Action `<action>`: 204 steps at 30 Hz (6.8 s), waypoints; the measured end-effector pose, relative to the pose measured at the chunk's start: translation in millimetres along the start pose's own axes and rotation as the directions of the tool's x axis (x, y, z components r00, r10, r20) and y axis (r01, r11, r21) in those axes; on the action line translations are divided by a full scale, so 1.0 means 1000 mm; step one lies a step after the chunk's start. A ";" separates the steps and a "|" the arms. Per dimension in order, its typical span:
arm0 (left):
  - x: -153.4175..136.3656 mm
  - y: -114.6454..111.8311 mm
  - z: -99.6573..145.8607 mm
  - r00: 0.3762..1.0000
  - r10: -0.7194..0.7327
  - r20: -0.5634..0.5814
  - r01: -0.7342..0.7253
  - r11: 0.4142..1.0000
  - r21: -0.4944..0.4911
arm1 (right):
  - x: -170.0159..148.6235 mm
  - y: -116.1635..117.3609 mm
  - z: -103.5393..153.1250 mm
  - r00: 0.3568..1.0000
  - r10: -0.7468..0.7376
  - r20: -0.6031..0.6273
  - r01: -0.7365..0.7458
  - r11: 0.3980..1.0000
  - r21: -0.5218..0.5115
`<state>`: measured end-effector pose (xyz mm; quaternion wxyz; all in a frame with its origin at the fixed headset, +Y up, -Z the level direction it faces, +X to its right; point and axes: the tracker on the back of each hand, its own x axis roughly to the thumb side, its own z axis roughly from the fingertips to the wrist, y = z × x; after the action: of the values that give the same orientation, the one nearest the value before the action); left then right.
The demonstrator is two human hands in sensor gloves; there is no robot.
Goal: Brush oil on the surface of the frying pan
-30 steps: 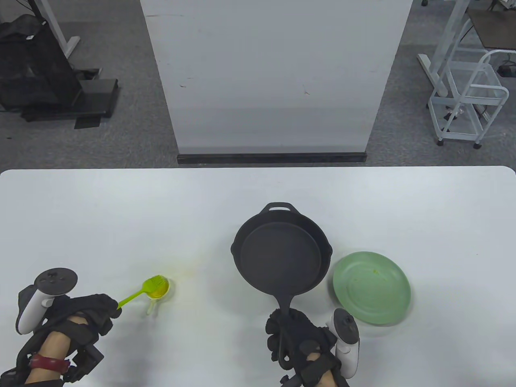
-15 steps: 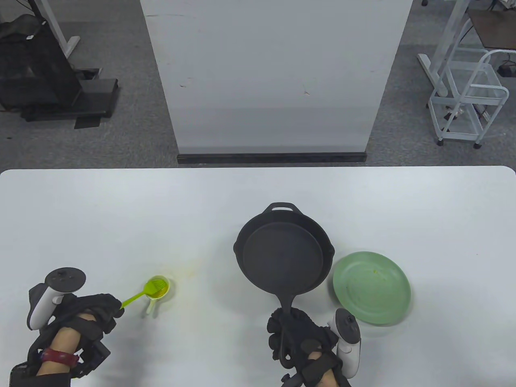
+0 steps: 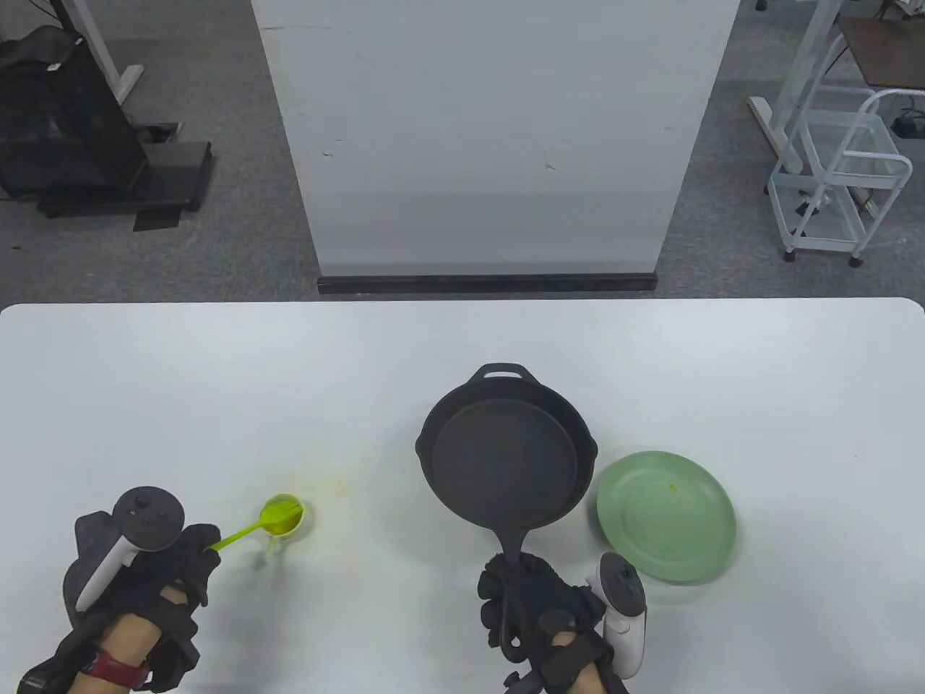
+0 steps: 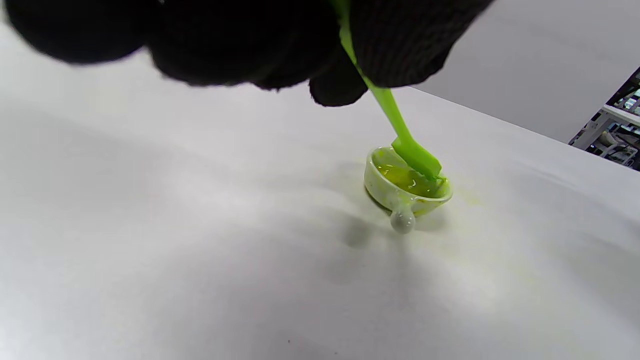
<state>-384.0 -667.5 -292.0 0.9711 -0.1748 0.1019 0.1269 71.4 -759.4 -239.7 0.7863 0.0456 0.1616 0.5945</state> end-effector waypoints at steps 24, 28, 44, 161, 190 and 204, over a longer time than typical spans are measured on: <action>0.009 -0.001 0.025 0.984 -0.176 0.029 0.175 0.984 0.032 | 0.000 0.000 0.000 1.000 0.006 0.006 -0.006 1.000 0.000; 0.008 0.003 0.027 0.987 -0.155 0.034 0.153 0.987 0.040 | 0.000 0.001 0.000 1.000 0.006 0.008 -0.006 1.000 0.004; -0.001 0.020 0.022 0.999 -0.007 0.050 0.007 1.000 0.005 | -0.001 0.001 0.001 1.000 0.002 0.007 -0.002 1.000 0.006; 0.243 0.052 -0.014 0.967 -0.125 0.220 0.142 0.988 -0.064 | 0.000 0.002 0.006 0.999 0.024 0.032 -0.024 1.000 -0.002; 0.305 0.023 0.034 0.884 -0.202 0.422 0.239 0.970 -0.037 | -0.002 0.006 0.004 1.000 0.006 0.016 -0.007 1.000 0.025; 0.300 -0.007 -0.005 0.883 0.186 0.430 -0.031 0.939 -0.342 | -0.001 0.007 0.003 0.999 0.032 0.025 -0.033 0.999 0.039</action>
<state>-98.9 -612.5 -367.4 0.9166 -0.2916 -0.1416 0.2342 65.9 -757.9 -235.2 0.7774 0.0711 0.1631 0.6033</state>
